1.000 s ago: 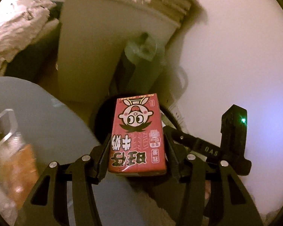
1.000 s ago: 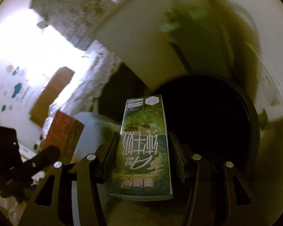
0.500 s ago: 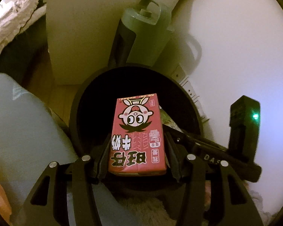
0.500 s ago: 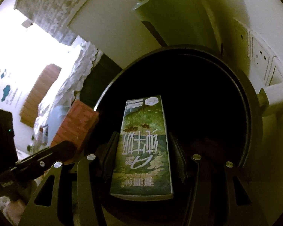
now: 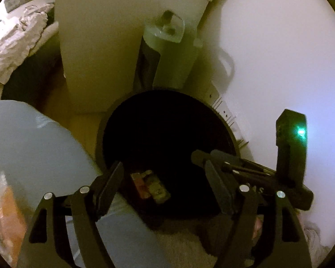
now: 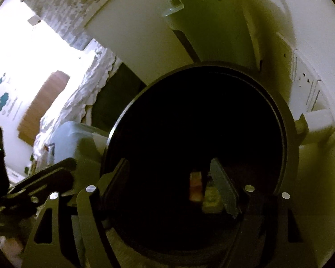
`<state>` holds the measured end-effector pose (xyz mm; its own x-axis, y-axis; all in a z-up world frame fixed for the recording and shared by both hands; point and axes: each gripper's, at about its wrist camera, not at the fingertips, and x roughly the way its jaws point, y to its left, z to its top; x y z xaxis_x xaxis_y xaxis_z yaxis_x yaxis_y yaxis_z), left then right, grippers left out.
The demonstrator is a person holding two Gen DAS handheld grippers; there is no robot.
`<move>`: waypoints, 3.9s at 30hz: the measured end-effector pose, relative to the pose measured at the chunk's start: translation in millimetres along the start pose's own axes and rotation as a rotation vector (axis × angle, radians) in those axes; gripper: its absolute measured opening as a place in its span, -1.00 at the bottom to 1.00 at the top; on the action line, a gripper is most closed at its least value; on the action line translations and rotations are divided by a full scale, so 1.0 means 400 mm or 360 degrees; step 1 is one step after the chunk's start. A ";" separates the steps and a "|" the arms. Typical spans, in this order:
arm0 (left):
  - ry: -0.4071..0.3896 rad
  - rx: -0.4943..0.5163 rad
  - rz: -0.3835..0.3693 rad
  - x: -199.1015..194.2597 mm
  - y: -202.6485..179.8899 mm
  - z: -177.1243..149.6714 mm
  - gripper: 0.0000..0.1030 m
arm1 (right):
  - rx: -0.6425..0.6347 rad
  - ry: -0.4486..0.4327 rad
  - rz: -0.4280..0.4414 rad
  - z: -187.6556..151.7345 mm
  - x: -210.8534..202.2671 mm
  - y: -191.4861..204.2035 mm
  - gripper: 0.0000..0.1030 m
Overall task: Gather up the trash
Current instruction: 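Carry both cartons to the black bin and open both tools to drop them, then grasp the brown paper bag with left tool while right grasps another red carton, then carry the paper bag and carton to the bin and release both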
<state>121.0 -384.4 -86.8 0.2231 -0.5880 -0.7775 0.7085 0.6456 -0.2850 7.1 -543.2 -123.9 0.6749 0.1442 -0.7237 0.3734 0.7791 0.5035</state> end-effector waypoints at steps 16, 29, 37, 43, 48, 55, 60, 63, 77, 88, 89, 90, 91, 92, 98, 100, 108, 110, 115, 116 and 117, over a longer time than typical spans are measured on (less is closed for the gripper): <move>-0.0442 -0.0186 0.0465 -0.501 0.289 -0.219 0.48 | -0.0650 0.0131 0.0397 0.041 -0.030 0.454 0.63; -0.0347 -0.0444 0.0778 -0.670 0.764 -0.349 0.88 | -0.0982 0.0545 0.0437 0.034 0.246 0.921 0.67; -0.0174 -0.0599 0.0620 -0.588 0.935 -0.344 0.40 | -0.0773 0.0838 0.0329 0.040 0.440 0.994 0.67; -0.0108 -0.0514 0.0572 -0.541 0.916 -0.341 0.06 | -0.0747 0.0881 0.0266 0.024 0.537 1.068 0.67; -0.0100 -0.0447 0.0649 -0.525 0.870 -0.350 -0.29 | -0.0990 0.0848 0.0126 -0.035 0.591 1.139 0.66; -0.0177 -0.0578 0.0607 -0.553 0.872 -0.372 -0.39 | -0.1298 0.0691 0.0053 -0.083 0.568 1.164 0.20; -0.0358 -0.0618 0.0626 -0.632 0.840 -0.377 -0.40 | -0.1194 0.0479 0.0292 -0.028 0.428 1.145 0.15; -0.0514 -0.0622 0.0637 -0.709 0.788 -0.365 -0.40 | -0.1131 0.0330 0.0496 0.001 0.298 1.125 0.15; -0.0791 -0.0320 0.0398 -0.773 0.405 -0.203 -0.40 | -0.0750 -0.0320 0.0661 0.080 -0.257 0.707 0.14; -0.0676 -0.0072 0.0040 -0.494 0.101 -0.027 -0.40 | -0.0415 -0.0656 0.0312 0.117 -0.438 0.284 0.14; -0.0663 -0.0053 0.0018 -0.468 0.081 -0.016 -0.40 | -0.0387 -0.0657 0.0283 0.117 -0.438 0.248 0.14; -0.0648 -0.0041 -0.0001 -0.441 0.062 -0.005 -0.40 | -0.0361 -0.0648 0.0267 0.112 -0.433 0.225 0.14; -0.0620 -0.0038 -0.0030 -0.402 0.044 0.010 -0.40 | -0.0342 -0.0637 0.0255 0.113 -0.415 0.205 0.14; -0.0593 -0.0036 -0.0055 -0.369 0.029 0.020 -0.40 | -0.0314 -0.0611 0.0230 0.111 -0.394 0.174 0.14; -0.0432 -0.0076 -0.0097 -0.192 -0.004 0.042 -0.39 | -0.0189 -0.0454 0.0128 0.074 -0.260 0.052 0.14; -0.0388 -0.0096 -0.0081 -0.136 0.001 0.049 -0.39 | -0.0151 -0.0393 0.0104 0.061 -0.214 0.018 0.14; -0.0230 -0.0123 -0.0058 -0.026 0.018 0.047 -0.39 | -0.0100 -0.0238 0.0046 0.027 -0.088 -0.030 0.14; -0.0187 -0.0125 -0.0055 -0.004 0.017 0.044 -0.39 | -0.0085 -0.0206 0.0032 0.012 -0.067 -0.043 0.14; -0.0130 -0.0129 -0.0037 0.030 0.021 0.034 -0.39 | -0.0067 -0.0166 0.0012 0.000 -0.047 -0.062 0.15; -0.0125 -0.0131 -0.0037 0.034 0.022 0.032 -0.39 | -0.0063 -0.0161 0.0011 -0.003 -0.047 -0.065 0.15; -0.0121 -0.0133 -0.0038 0.036 0.023 0.032 -0.39 | -0.0060 -0.0156 0.0009 -0.006 -0.044 -0.068 0.15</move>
<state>139.4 -393.2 -93.6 0.2591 -0.6369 -0.7261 0.6568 0.6673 -0.3510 -16.6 -565.5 -125.9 0.7365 0.0899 -0.6704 0.3465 0.8011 0.4881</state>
